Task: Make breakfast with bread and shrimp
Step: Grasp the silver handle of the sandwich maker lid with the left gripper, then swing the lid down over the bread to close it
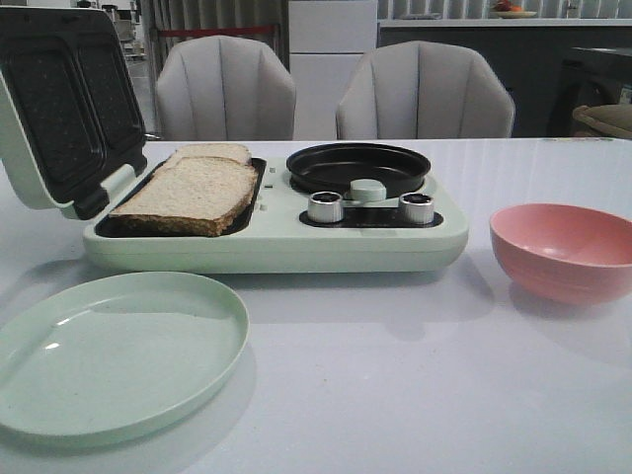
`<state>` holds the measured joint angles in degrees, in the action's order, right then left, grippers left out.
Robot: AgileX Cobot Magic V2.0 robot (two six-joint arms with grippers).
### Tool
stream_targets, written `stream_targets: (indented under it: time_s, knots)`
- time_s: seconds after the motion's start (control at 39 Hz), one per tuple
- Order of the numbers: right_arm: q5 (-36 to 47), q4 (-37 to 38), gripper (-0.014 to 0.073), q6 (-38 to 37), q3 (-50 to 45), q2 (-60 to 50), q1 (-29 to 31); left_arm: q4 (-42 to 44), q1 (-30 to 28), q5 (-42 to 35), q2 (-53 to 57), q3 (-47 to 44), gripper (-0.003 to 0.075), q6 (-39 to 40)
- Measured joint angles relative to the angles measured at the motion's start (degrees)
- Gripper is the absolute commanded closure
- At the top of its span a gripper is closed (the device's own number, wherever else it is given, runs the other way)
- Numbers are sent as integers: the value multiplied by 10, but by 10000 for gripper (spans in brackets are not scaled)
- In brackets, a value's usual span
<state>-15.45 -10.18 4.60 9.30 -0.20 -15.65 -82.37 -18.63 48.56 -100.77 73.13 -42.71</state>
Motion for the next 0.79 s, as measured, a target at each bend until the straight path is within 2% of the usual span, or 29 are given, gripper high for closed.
stream_targets:
  time_s: [0.23, 0.36, 0.54, 0.79]
  knots:
    - [0, 0, -10, 0, 0, 0, 0, -8, 25, -2, -2, 1, 514, -33]
    - [0, 0, -10, 0, 0, 0, 0, -29, 43, -4, -2, 2, 585, -36]
    - [0, 0, -10, 0, 0, 0, 0, -64, 83, 3, 0, 2, 589, -55]
    - [0, 0, -10, 0, 0, 0, 0, -64, 209, 8, -3, 3, 585, -147]
